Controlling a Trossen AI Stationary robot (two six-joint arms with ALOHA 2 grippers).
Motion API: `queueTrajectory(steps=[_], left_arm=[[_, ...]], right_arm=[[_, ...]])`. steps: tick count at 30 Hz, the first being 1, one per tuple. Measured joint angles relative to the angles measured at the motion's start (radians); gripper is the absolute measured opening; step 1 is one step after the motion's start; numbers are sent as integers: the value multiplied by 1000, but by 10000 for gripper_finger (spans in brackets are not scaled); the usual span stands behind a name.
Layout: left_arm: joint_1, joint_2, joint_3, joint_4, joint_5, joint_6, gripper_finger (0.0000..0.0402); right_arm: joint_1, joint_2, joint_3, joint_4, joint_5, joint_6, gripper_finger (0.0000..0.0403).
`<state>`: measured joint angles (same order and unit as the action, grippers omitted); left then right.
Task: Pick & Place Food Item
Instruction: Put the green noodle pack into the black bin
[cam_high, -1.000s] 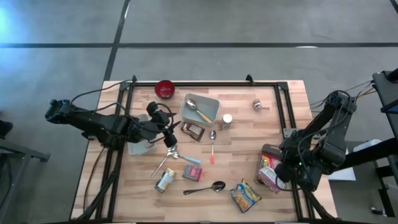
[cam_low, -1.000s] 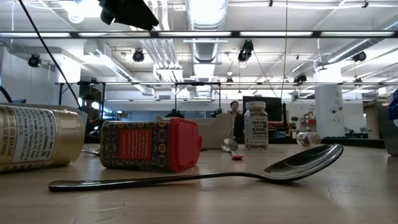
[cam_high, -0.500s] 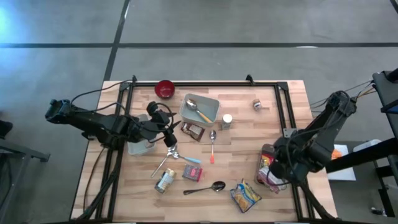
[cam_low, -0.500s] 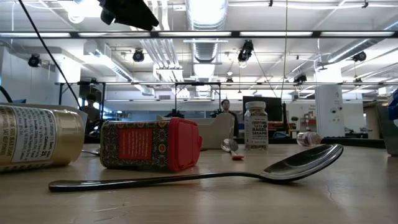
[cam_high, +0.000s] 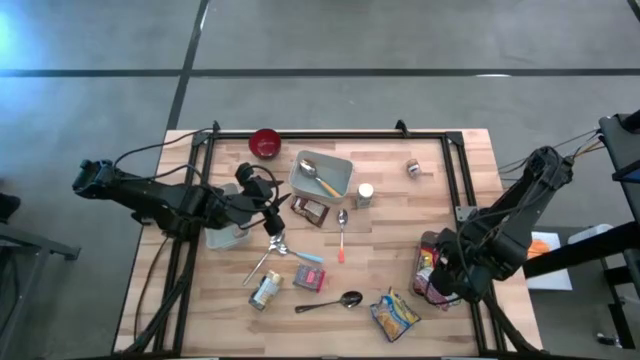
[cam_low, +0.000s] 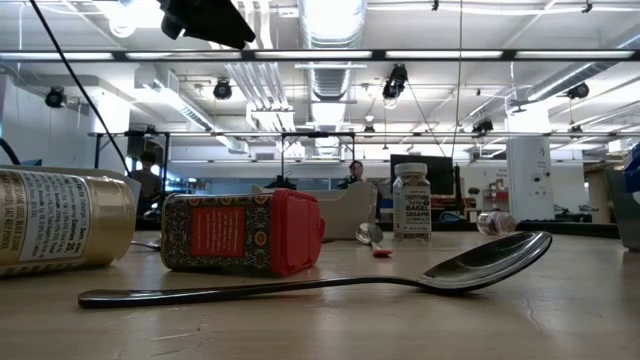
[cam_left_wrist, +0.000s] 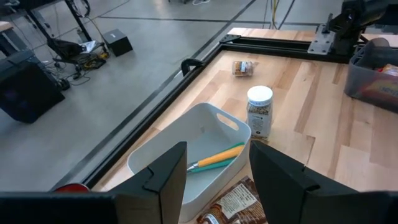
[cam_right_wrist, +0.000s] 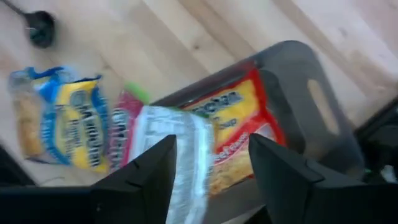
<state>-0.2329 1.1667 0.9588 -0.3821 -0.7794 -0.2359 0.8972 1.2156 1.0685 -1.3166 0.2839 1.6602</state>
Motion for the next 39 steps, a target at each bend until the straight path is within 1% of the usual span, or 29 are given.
queueTrajectory(steps=[2, 4, 8, 11, 13, 17, 19, 22, 24, 27, 34, 36, 39], left_arm=[[0, 0, 0, 0, -13, 0, 179], [0, 0, 0, 0, -14, 0, 179], [0, 0, 0, -1, -14, 0, 179], [0, 0, 0, -3, -14, 0, 179], [0, 0, 0, -3, -14, -14, 179], [0, 0, 0, -3, -14, -127, 179], [0, 0, 0, -3, -14, -177, 179], [0, 0, 0, -4, -11, -198, 179], [0, 0, 0, -4, -9, -200, 179], [0, 0, 0, -4, -7, -200, 179], [-1, 0, 0, -8, -7, -192, 179], [-1, 0, 0, -11, -7, -187, 179], [-1, 0, 0, -12, -7, -183, 179]], right_arm=[[7, 0, 23, 42, -2, -53, 202], [12, 9, 50, 65, -13, -97, 193], [36, 74, 113, 71, -51, -181, 156], [47, 154, 157, 62, -96, -208, 123], [54, 216, 184, 31, -127, -220, 102], [62, 342, 257, -87, -161, -214, 68], [68, 401, 303, -147, -176, -221, 54], [70, 469, 371, -210, -215, -234, 40], [70, 500, 413, -227, -233, -252, 38], [72, 523, 464, -226, -232, -269, 39], [72, 510, 529, -222, -179, -211, 42], [72, 506, 538, -221, -178, -199, 52], [72, 506, 540, -217, -177, -184, 87]])
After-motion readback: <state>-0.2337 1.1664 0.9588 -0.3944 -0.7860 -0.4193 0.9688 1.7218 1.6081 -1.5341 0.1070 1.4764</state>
